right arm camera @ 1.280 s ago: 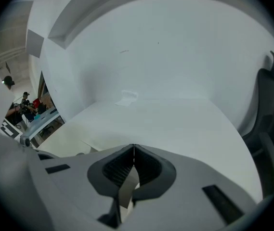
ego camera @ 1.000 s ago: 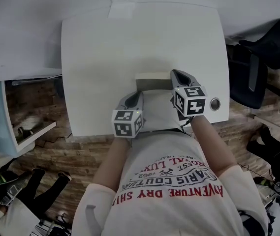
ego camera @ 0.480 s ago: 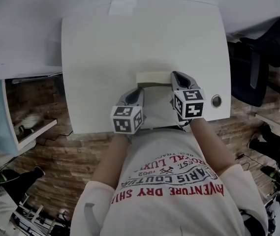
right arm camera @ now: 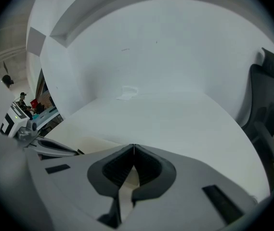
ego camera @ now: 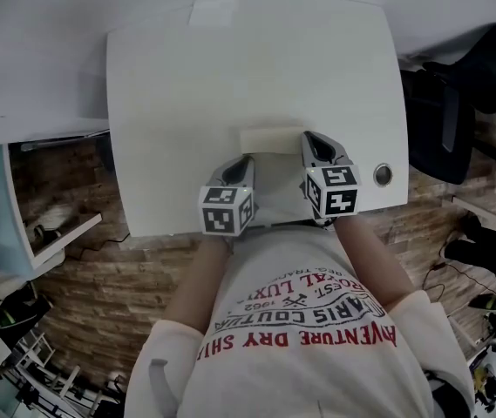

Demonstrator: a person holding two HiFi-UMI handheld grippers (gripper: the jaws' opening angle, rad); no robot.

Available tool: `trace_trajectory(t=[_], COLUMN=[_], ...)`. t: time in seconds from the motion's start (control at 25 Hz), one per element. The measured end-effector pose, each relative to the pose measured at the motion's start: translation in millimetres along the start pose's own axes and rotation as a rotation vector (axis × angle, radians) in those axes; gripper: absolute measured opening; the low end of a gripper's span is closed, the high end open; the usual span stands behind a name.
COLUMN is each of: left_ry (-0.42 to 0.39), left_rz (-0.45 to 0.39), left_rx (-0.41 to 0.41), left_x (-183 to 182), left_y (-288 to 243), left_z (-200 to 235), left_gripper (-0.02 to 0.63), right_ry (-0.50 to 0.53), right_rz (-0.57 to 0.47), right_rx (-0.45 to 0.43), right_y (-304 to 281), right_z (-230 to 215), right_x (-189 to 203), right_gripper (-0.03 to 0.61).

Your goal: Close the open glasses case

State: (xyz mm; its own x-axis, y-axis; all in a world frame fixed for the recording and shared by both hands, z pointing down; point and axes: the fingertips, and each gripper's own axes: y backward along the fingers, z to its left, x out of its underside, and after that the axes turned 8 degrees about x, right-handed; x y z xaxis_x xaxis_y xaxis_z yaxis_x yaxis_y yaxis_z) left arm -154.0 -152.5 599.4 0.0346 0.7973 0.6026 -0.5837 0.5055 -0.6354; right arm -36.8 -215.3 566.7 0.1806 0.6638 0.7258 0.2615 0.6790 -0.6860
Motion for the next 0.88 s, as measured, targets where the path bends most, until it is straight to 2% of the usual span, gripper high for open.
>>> trace_trajectory(t=[0.44,0.56,0.72,0.88], left_ry=[-0.02,-0.028,-0.049,-0.093], left_rz=[-0.002,-0.013,-0.058,-0.172], left_rx=[-0.009,-0.007,-0.008,0.005], left_x=[2,-2,-23,-69], left_y=[3,8,21,45], left_z=[1,-2,-8,-20], left_gripper=[-0.002,-0.002,-0.002,-0.002], right_ry=[0.01,0.009,0.014,0.017], right_rz=[0.033,0.013,-0.031,-0.134], right_rx=[0.012,0.019,0.005,0.0], right_y=[1,6,19,43], right_z=[-1,0,0,1], right_x=[16,11,-7,-45], right_gripper=[0.012,0.012,0.012,0.012])
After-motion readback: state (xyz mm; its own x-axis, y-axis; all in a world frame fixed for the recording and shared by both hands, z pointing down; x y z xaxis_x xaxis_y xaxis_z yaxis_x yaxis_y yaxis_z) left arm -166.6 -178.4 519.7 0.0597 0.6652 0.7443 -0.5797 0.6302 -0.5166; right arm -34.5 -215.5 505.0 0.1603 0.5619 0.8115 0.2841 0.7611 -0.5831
